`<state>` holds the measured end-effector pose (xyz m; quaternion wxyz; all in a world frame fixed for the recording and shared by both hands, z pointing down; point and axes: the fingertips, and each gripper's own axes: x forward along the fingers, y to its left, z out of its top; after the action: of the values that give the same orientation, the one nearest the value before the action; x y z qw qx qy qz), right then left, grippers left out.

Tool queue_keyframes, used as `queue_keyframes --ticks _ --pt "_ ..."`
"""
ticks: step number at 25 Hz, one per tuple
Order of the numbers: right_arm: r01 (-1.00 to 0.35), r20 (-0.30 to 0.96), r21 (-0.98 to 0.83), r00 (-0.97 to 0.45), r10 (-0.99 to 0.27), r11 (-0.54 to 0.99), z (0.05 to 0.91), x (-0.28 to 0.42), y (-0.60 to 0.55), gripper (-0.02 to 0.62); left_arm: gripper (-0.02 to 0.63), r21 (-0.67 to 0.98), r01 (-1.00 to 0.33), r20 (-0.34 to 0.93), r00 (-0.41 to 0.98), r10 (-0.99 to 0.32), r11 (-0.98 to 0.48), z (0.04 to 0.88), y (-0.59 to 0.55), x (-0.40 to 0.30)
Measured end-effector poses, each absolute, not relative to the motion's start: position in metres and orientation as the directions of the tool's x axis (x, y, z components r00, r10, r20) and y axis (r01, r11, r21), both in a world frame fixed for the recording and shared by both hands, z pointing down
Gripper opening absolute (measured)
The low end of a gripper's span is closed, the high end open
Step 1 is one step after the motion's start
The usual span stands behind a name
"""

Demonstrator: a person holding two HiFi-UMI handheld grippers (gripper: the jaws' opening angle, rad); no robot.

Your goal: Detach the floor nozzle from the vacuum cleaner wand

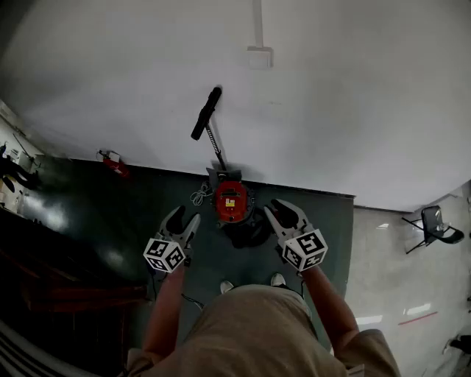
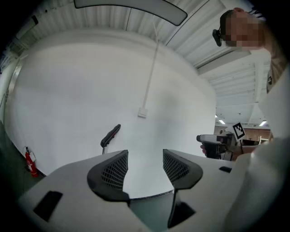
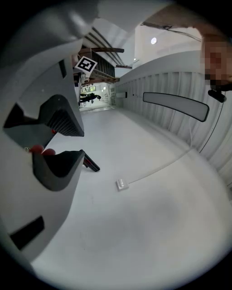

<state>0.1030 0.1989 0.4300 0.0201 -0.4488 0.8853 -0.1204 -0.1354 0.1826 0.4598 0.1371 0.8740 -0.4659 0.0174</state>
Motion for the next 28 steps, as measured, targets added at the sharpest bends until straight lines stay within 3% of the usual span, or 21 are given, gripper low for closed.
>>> queue_keyframes --ticks 12,18,28 --pt "-0.753 0.054 -0.252 -0.638 -0.768 0.608 0.429 0.117 0.206 0.106 0.252 0.206 -0.83 0.163 0.551 -0.818 -0.518 0.456 0.185 -0.121" --pt "-0.712 0.058 -0.239 -0.689 -0.722 0.66 0.431 0.126 0.208 0.146 0.252 0.192 -0.847 0.174 0.526 -0.832 -0.496 0.453 0.173 -0.112" --pt "-0.686 0.077 -0.204 -0.723 -0.687 0.699 0.439 0.161 0.185 0.146 0.252 0.169 -0.885 0.121 0.456 -0.882 -0.434 0.431 0.152 -0.087"
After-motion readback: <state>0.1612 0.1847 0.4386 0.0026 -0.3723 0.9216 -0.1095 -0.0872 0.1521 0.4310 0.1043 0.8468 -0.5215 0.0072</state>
